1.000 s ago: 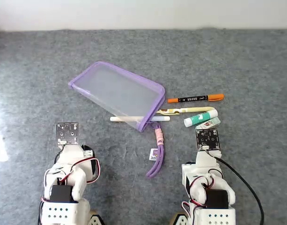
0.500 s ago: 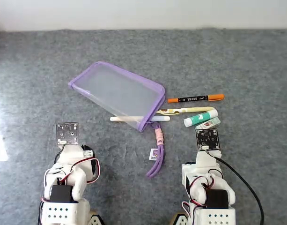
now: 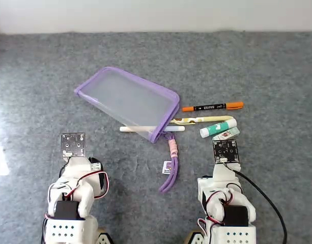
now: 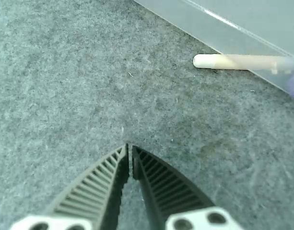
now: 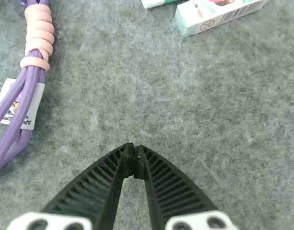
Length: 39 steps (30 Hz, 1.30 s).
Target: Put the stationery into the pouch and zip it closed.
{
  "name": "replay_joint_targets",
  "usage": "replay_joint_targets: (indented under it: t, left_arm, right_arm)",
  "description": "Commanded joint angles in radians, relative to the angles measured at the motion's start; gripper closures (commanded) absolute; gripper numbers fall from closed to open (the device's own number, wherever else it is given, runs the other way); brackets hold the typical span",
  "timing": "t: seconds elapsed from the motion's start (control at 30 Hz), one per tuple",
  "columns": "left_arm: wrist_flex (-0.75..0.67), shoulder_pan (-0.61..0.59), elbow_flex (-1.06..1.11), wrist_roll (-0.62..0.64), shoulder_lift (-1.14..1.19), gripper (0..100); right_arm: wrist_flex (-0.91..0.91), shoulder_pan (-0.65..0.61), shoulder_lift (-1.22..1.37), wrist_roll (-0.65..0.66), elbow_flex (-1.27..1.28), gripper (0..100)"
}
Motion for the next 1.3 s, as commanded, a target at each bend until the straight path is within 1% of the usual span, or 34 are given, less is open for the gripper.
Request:
replay_joint_targets:
  t: [0.0,0.3,0.43,0.93,1.03,1.17,1.27]
  left_arm:
    - [-0.021,0.003,-0.012,-0.009,-0.011,99]
    - [-0.021,0.003,-0.010,-0.009,-0.012,99]
    - [-0.002,0.003,-0.002,-0.009,-0.055,99]
    - [0.281,0.000,-0.007,-0.009,-0.239,99]
    - [0.292,0.000,-0.008,-0.009,-0.244,99]
    - [0.292,0.000,-0.008,-0.009,-0.244,99]
    - [0.292,0.000,-0.008,-0.009,-0.244,99]
  right_arm:
    - [0.005,0.004,0.002,0.008,0.017,99.0]
    - [0.005,0.004,0.002,0.008,0.017,99.0]
    - [0.005,0.004,0.002,0.008,0.017,99.0]
    - [0.005,0.004,0.002,0.008,0.017,99.0]
    - [0.005,-0.001,0.002,0.009,0.017,98.9]
    - [0.005,-0.059,0.002,0.006,0.017,98.9]
    - [0.005,-0.071,0.002,0.009,0.017,98.9]
